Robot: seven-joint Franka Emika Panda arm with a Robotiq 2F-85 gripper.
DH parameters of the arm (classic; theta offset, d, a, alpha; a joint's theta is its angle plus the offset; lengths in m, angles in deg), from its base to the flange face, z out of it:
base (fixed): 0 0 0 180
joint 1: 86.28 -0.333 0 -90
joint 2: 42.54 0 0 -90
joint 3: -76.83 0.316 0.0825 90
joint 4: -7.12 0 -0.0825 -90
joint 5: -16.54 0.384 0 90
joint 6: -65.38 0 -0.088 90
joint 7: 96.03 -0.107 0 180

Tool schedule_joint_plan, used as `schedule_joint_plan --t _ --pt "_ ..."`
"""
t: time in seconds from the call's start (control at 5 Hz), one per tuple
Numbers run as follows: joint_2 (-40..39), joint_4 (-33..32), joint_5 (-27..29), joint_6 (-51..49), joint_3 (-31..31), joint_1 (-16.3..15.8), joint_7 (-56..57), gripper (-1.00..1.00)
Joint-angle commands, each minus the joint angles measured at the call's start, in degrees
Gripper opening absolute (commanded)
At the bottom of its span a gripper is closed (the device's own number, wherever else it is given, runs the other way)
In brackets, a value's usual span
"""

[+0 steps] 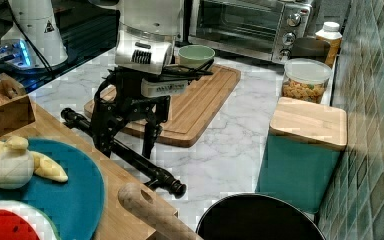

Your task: Open the drawer.

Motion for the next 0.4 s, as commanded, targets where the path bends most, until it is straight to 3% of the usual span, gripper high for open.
schedule_joint_plan --t 0.2,0.4 --pt "5.9 -1.7 1.6 -0.8 8.6 -12.3 -11.0 1.00" --pt "6.8 -1.7 1.4 -3.5 10.5 -13.7 -13.3 1.00"
